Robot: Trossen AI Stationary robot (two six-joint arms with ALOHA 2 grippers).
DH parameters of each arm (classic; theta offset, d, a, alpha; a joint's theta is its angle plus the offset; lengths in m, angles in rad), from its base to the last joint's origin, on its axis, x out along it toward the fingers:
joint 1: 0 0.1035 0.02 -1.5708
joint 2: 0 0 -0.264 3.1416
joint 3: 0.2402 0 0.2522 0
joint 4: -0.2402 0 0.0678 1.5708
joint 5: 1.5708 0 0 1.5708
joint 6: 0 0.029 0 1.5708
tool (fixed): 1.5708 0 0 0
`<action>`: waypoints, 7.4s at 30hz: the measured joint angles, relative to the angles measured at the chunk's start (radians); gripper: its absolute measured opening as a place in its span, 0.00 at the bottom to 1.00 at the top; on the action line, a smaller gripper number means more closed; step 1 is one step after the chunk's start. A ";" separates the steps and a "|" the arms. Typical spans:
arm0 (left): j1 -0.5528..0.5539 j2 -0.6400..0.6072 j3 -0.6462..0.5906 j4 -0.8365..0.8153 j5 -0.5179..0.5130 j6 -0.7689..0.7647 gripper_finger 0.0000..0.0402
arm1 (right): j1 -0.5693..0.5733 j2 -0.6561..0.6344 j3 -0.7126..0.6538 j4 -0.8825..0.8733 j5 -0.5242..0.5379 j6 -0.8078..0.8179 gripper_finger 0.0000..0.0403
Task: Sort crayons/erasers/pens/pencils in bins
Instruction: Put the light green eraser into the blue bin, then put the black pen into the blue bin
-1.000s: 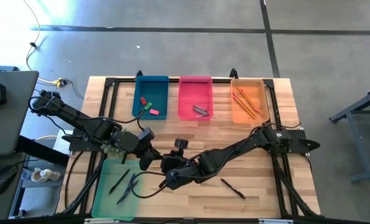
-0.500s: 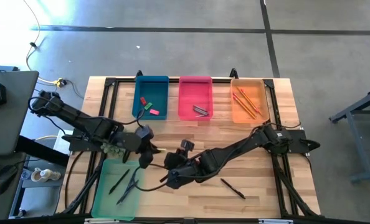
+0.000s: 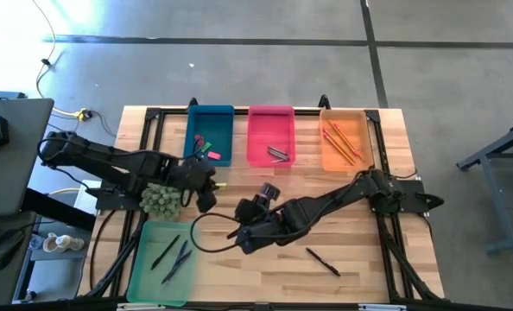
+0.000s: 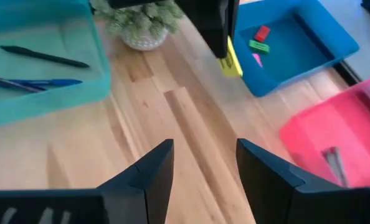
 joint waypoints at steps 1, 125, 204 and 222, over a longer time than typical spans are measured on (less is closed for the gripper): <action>0.020 0.000 0.000 -0.001 0.000 0.014 0.02 | -0.004 -0.004 0.000 -0.017 0.001 0.000 0.41; -0.192 0.070 0.280 -0.389 0.201 -0.109 0.48 | 0.298 -0.388 -1.070 0.292 -0.718 0.967 0.41; -0.349 0.115 0.280 0.037 0.016 0.066 0.48 | 0.354 -0.231 -0.537 0.153 -0.017 0.788 0.02; -0.350 0.115 0.280 0.342 -0.033 0.116 0.48 | 0.261 -0.232 -0.282 0.160 0.204 0.355 0.02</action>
